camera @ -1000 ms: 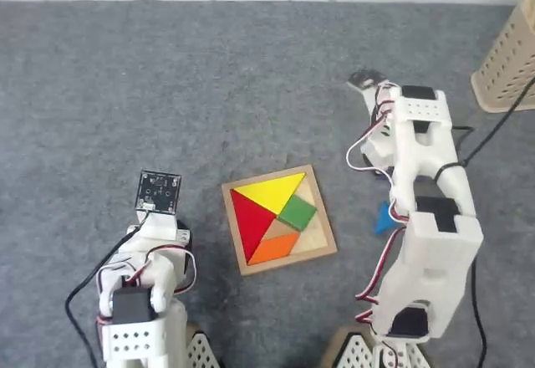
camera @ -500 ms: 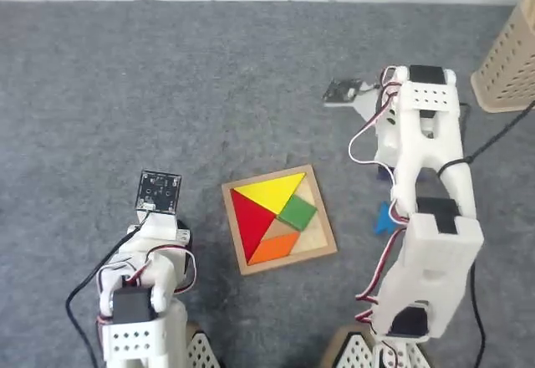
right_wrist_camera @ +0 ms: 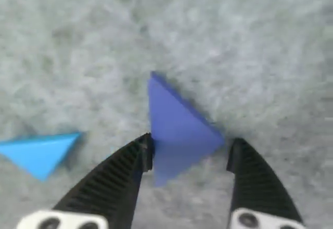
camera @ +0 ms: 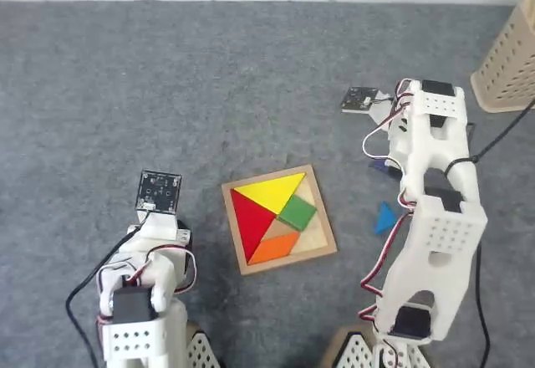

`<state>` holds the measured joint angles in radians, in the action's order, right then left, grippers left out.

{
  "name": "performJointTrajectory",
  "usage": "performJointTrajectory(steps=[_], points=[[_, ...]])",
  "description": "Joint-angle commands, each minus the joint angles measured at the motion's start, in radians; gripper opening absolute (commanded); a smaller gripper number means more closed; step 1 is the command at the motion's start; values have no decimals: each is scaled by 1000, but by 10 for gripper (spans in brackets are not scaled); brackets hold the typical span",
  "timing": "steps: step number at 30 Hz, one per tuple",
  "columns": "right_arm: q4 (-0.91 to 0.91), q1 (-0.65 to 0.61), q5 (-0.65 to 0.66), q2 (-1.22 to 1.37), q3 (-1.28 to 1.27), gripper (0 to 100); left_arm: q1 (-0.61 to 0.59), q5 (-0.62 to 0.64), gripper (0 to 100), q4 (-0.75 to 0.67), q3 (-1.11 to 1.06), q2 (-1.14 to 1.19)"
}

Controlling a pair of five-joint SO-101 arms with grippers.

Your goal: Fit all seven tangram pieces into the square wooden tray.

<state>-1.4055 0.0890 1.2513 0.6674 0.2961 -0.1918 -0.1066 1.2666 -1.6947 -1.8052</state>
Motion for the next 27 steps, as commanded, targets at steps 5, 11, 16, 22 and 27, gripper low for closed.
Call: performJointTrajectory(steps=[5,11,16,22,27], points=[[8,10,-224,15,21,0,2,8,71,0,8,-23],[-22,-1,-459,-16,21,7,2,8,71,0,8,-23],[-81,-8,-517,-79,18,6,2,8,71,0,8,-23],[-194,-101,-520,-122,18,11,2,8,71,0,8,-23],[-165,-120,-516,-136,21,114,2,8,71,0,8,-23]])
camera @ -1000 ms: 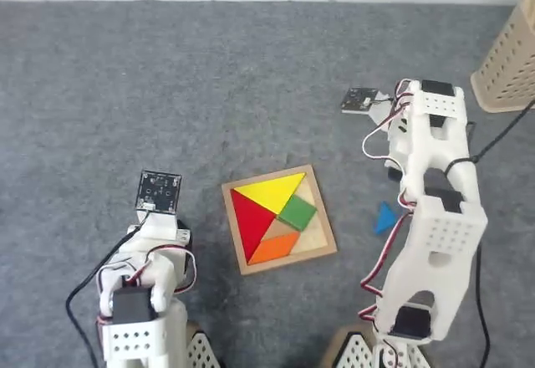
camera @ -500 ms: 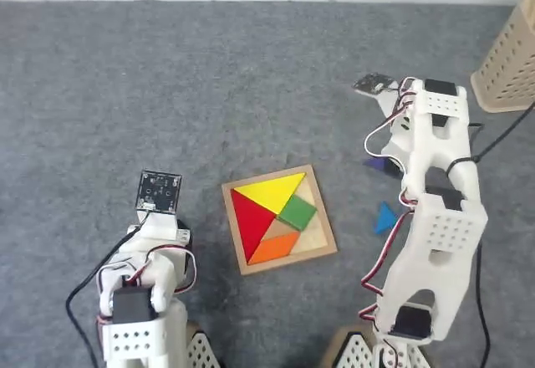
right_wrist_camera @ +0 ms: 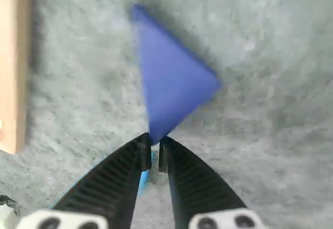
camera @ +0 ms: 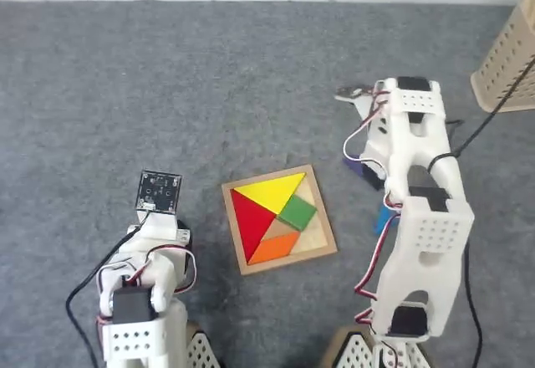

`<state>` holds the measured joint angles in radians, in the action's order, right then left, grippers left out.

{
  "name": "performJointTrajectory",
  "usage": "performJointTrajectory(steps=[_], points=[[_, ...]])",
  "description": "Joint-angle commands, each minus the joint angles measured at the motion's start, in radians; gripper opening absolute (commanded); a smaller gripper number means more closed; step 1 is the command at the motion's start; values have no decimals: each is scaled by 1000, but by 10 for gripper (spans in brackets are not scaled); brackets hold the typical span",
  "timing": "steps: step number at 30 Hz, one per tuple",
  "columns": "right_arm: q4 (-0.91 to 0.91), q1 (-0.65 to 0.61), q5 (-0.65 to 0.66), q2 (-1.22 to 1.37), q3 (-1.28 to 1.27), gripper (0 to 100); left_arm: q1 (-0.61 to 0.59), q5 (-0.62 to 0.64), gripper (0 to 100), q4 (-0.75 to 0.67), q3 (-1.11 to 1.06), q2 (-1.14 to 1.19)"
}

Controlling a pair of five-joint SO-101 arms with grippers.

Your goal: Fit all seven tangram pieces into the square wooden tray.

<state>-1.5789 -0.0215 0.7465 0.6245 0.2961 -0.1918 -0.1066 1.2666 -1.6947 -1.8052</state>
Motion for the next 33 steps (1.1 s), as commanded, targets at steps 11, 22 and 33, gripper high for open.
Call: performJointTrajectory(steps=[11,22,33], points=[[168,-36,81,-93,21,226,2,8,71,0,8,-23],[177,-91,141,-58,17,225,2,8,71,0,8,-23],[147,-87,120,77,20,219,2,8,71,0,8,-23]])
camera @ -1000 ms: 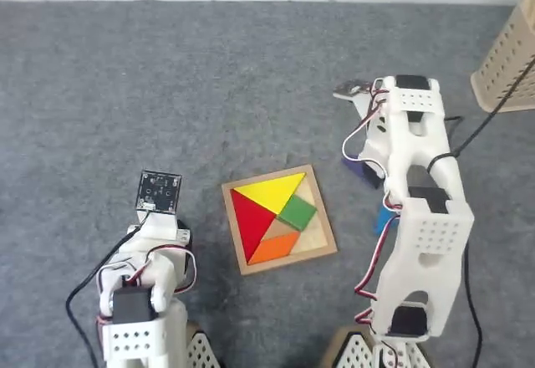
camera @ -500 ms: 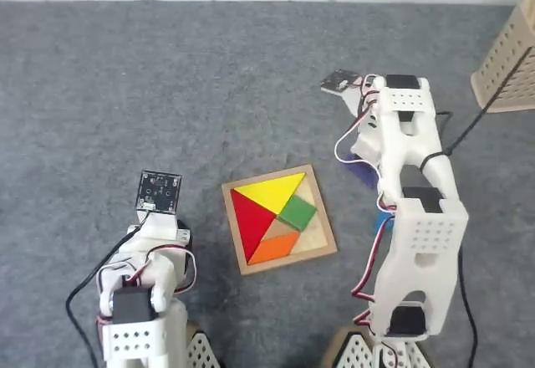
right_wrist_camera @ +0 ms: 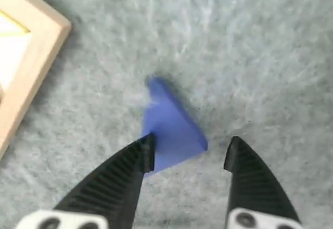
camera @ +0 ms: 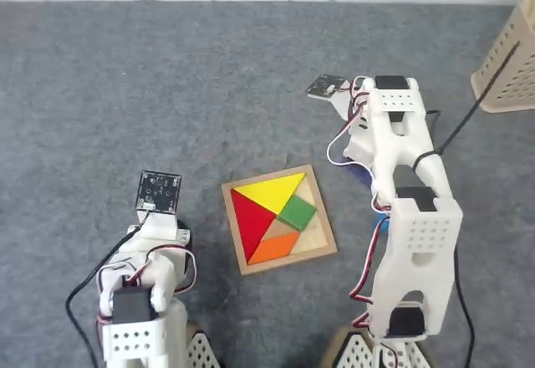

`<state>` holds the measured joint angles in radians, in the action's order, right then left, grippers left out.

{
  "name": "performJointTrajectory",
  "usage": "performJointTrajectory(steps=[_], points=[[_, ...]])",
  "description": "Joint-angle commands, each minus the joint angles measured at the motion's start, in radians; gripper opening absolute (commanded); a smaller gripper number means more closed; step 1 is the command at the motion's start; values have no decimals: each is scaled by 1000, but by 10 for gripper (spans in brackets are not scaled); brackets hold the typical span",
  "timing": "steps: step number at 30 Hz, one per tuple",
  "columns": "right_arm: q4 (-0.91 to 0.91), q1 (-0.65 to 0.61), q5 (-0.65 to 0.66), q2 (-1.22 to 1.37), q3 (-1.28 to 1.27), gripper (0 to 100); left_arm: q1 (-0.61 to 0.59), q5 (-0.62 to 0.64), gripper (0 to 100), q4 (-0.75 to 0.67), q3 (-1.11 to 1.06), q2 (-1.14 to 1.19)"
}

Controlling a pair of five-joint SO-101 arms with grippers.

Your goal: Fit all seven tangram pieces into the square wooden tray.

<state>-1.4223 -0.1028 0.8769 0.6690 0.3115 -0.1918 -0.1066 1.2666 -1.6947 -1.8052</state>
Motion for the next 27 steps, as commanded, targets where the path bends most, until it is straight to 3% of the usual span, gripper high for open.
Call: performJointTrajectory(steps=[1,7,12,21,27], points=[[-15,-5,-20,33,5,203,2,8,71,0,8,-23],[-19,-5,-98,36,2,3,2,8,71,0,8,-23],[-65,-10,-129,33,2,7,2,8,71,0,8,-23],[-90,97,-425,-73,3,6,2,8,71,0,8,-23],[-171,136,-460,-205,0,6,2,8,71,0,8,-23]])
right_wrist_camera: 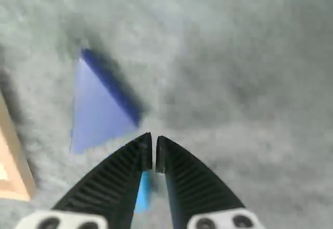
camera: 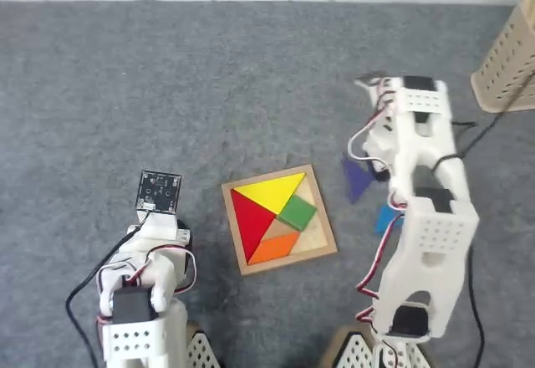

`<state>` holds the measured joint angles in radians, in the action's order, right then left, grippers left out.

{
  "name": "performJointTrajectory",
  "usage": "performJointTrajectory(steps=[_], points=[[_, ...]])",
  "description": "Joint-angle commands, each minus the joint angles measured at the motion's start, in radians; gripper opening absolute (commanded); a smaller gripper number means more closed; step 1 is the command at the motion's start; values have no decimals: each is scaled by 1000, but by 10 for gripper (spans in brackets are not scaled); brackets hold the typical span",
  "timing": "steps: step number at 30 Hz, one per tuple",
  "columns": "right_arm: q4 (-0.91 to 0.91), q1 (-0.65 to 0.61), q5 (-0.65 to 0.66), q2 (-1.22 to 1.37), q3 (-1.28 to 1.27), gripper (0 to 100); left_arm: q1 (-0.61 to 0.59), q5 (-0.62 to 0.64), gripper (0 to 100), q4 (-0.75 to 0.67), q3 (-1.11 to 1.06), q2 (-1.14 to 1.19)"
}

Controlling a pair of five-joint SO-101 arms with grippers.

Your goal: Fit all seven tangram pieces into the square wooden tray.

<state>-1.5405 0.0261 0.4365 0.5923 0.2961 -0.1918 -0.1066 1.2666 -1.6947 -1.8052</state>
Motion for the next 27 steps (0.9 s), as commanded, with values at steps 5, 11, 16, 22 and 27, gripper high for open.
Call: performJointTrajectory(steps=[5,11,16,22,27], points=[[-93,-12,-74,-209,15,6,2,8,71,0,8,-23],[-22,-120,-58,-298,-115,6,2,8,71,0,8,-23],[182,-220,-77,-332,-279,41,2,8,71,0,8,-23],[311,-211,-55,-329,-374,174,2,8,71,0,8,-23],[386,-173,-94,-297,-405,177,2,8,71,0,8,-23]])
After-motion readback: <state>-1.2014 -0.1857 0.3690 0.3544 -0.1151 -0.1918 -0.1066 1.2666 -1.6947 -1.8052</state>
